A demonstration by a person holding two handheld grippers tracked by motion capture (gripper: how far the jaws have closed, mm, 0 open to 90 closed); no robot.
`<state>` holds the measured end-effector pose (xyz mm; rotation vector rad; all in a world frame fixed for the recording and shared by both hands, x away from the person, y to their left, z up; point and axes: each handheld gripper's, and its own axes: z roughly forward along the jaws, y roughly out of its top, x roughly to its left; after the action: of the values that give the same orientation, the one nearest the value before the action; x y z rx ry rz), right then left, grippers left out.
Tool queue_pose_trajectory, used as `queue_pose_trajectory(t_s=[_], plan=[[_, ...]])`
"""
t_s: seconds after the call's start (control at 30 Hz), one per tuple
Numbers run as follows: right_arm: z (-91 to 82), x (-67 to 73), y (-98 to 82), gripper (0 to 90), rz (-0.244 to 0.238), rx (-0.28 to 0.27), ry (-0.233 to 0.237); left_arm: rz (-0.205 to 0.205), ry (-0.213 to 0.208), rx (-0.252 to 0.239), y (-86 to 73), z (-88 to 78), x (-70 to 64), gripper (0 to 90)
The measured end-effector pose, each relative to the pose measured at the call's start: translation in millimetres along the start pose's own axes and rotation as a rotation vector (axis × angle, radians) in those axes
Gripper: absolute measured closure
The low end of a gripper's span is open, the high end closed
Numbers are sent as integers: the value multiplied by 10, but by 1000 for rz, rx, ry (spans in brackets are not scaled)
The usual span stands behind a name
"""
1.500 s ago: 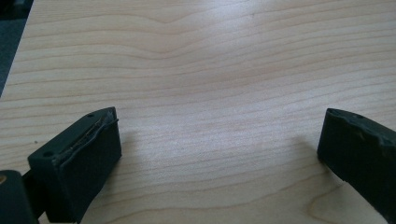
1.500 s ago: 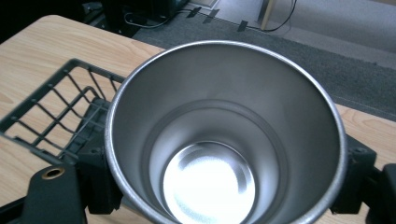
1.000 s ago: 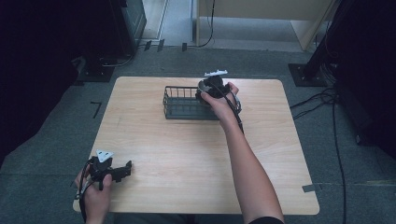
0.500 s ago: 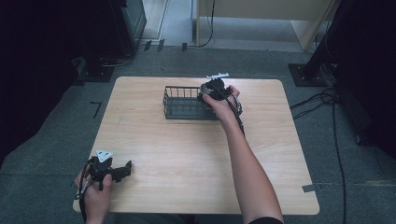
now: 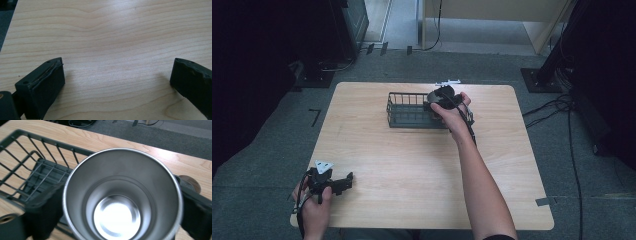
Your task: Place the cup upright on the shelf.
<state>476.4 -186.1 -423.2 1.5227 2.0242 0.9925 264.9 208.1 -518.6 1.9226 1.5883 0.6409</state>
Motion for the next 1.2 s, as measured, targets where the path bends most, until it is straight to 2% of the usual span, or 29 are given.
queue_pose_trajectory(t_s=[0.23, 0.47, 0.9, 1.07, 1.2], plan=[[-214, -30, -45, 0, 0, -39, 11, -1, 0, -1, 0, 0, -1, 0], [-452, -162, -179, 0, 15, -68, -4, -1, 0, -1, 0, 1, 0, 0], [-783, -385, -704, 0, 45, -58, -54, -1, 0, -1, 0, 1, 0, 0], [-901, -441, -929, 0, 63, -61, -59, -1, 0, -1, 0, 1, -1, 0], [-988, -468, -1097, 0, 60, -61, -65, -2, 0, -3, -1, 2, -2, 0]])
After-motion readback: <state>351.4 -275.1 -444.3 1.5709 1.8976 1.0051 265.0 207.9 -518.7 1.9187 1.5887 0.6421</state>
